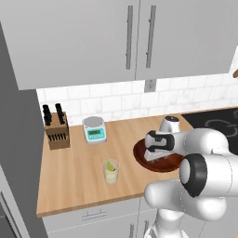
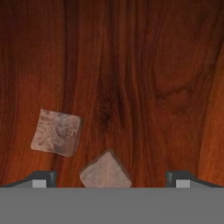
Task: Grab a lemon wedge from the fridge and one ice cube from the ice bowl, and put them in the glass of lemonade.
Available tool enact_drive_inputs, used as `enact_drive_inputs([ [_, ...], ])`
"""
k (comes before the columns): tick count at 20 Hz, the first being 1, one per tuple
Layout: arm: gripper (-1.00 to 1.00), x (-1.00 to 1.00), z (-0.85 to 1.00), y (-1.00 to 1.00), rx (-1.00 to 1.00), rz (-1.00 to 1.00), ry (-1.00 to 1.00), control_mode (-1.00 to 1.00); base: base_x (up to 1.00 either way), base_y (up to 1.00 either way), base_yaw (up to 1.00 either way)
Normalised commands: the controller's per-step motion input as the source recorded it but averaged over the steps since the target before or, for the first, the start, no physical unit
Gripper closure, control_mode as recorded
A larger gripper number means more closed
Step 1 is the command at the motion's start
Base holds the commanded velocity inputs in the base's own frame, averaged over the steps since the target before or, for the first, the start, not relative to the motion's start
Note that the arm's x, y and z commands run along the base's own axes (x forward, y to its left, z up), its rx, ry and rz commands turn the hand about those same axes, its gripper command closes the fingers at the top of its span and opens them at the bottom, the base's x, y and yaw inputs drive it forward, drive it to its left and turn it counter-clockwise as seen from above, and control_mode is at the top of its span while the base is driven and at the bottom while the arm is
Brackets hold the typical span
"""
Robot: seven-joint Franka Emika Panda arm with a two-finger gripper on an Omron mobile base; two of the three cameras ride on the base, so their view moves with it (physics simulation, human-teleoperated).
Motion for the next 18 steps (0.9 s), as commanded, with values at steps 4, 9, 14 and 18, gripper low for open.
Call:
enact_drive_inputs([
  [4,-1.0,0.02,-0.14,0.0,0.0,0.0,0.0,-1.0,0.0,0.0,0.0],
  [9,1.0,0.0,0.0,0.0,0.0,0.0,0.0,-1.0,0.0,0.0,0.0],
  [14,1.0,0.0,0.0,0.0,0.0,0.0,0.0,-1.0,0.0,0.0,0.0],
  [18,1.0,0.0,0.0,0.0,0.0,0.0,0.0,-1.0,0.0,0.0,0.0],
])
